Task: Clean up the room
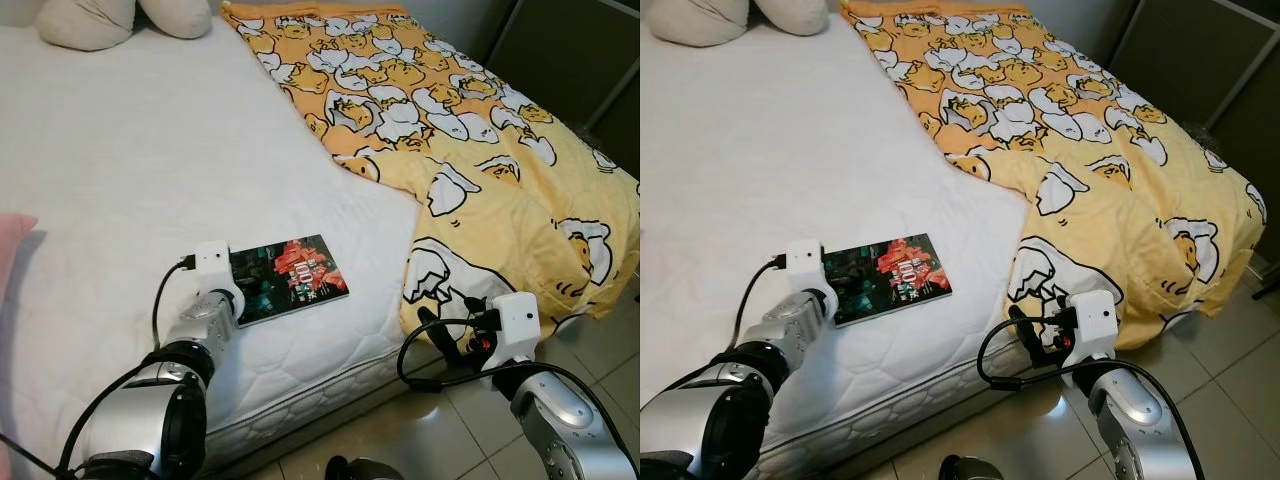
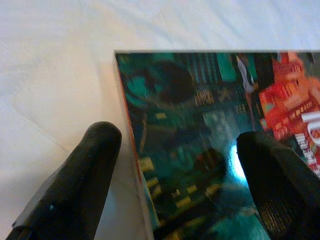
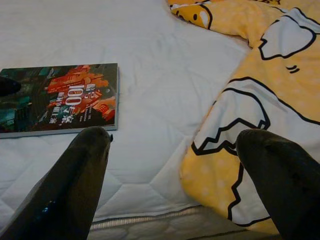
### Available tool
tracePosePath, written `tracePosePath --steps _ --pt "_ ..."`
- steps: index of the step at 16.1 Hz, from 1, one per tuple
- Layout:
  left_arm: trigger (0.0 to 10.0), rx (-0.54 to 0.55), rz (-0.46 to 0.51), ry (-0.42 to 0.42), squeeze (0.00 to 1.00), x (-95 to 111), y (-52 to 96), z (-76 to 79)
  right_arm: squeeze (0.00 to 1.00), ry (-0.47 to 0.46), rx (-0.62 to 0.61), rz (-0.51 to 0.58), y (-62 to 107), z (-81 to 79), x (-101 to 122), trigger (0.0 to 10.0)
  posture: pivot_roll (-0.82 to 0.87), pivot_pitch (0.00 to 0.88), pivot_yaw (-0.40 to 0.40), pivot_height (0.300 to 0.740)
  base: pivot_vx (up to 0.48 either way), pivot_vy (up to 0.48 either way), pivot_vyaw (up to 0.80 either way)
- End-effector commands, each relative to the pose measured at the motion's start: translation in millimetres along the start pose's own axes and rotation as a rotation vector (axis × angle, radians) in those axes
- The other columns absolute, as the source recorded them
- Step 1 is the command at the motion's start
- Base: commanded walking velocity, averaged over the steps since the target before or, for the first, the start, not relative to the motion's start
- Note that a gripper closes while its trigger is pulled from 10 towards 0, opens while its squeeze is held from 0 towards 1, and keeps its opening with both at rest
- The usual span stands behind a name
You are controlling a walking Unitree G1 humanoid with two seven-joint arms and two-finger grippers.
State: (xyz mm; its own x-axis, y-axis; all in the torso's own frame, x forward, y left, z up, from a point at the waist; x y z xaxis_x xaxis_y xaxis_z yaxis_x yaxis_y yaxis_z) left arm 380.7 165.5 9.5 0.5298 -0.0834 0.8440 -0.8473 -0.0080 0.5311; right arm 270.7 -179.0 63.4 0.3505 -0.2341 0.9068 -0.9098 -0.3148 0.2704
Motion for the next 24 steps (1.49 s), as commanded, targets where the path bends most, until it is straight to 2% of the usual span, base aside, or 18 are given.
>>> tracePosePath --steps 1,4,5,6,7,11,12,13,17,20,21,22,24 --pt "10.0 -0.024 -0.035 -0.024 0.00 -7 0.2 8.8 0.00 0.001 -0.009 0.000 2.9 3.2 4 10.0 -0.26 0.083 -0.130 0.740 0.000 0.000 0.00" --pt "10.0 -0.024 -0.079 -0.037 0.00 -19 1.2 14.4 0.00 0.001 -0.008 -0.011 3.4 3.3 2 10.0 -0.26 0.080 -0.137 0.740 0.000 0.000 0.00" --pt "4.0 -0.032 -0.099 -0.033 0.00 -24 1.8 18.7 0.00 0.001 -0.009 -0.016 3.4 4.1 2 10.0 -0.26 0.080 -0.137 0.740 0.000 0.000 0.00" --pt "4.0 -0.052 -0.105 0.003 0.00 -25 2.0 23.8 0.00 0.003 -0.008 -0.019 2.8 4.1 2 10.0 -0.27 0.077 -0.137 0.740 0.000 0.000 0.00" --pt "0.0 -0.092 -0.113 0.098 0.00 -26 2.5 34.0 0.00 0.006 -0.006 -0.021 1.2 4.3 3 10.0 -0.27 0.071 -0.135 0.740 0.000 0.000 0.00" --pt "0.0 -0.131 -0.130 0.278 0.00 -30 3.6 43.7 0.00 0.008 -0.013 -0.018 -0.3 6.4 5 10.0 -0.28 0.056 -0.129 0.740 0.000 0.000 0.00" --pt "0.0 -0.152 -0.143 0.351 0.00 -35 5.1 48.8 0.00 0.007 -0.021 -0.015 0.7 8.1 6 10.0 -0.29 0.047 -0.131 0.740 0.000 0.000 0.00" --pt "0.0 -0.171 -0.146 0.377 0.00 -38 6.1 54.5 0.00 0.008 -0.024 -0.017 2.2 9.4 6 10.0 -0.29 0.041 -0.131 0.740 0.000 0.000 0.00" --pt "0.0 -0.216 -0.106 0.319 0.00 -33 6.5 62.0 0.00 0.012 -0.031 -0.017 1.6 12.5 7 10.0 -0.29 0.023 -0.129 0.740 0.000 0.000 0.00" --pt "0.0 -0.293 -0.084 0.337 0.00 -30 8.9 76.4 0.00 0.009 -0.032 -0.012 -0.9 12.6 8 10.0 -0.29 0.004 -0.126 0.740 0.000 0.000 0.00" --pt "0.0 -0.334 -0.080 0.392 0.00 -31 11.3 86.1 0.00 0.005 -0.032 -0.015 -2.5 13.7 7 10.0 -0.28 0.000 -0.133 0.740 0.000 0.000 0.00" --pt "0.0 -0.344 -0.070 0.408 0.00 -29 11.5 88.0 0.00 0.005 -0.030 -0.016 -3.1 13.5 7 10.0 -0.28 0.000 -0.134 0.740 0.000 0.000 0.00" --pt "0.0 -0.389 -0.003 0.479 0.00 -14 12.0 94.3 0.00 0.005 -0.028 -0.015 -5.9 14.2 9 10.0 -0.27 0.000 -0.137 0.740 0.000 0.000 0.00"
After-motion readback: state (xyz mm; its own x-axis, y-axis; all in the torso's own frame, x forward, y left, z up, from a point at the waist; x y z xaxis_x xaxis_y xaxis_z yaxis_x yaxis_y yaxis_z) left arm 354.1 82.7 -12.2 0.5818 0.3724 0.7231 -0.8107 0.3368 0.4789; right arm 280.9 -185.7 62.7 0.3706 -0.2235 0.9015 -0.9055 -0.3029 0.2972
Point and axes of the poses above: a point about 5 cm out from each wrist's last joint towards the gripper, its own y axis pointing back from the gripper into the wrist, its own x axis along the axis of the wrist's last joint, z = x × y, the point moved 5 cm from there along -y, pointing out of the wrist towards the gripper, and after that the axes turned 15 degrees about -y, right-handed, at the moved point
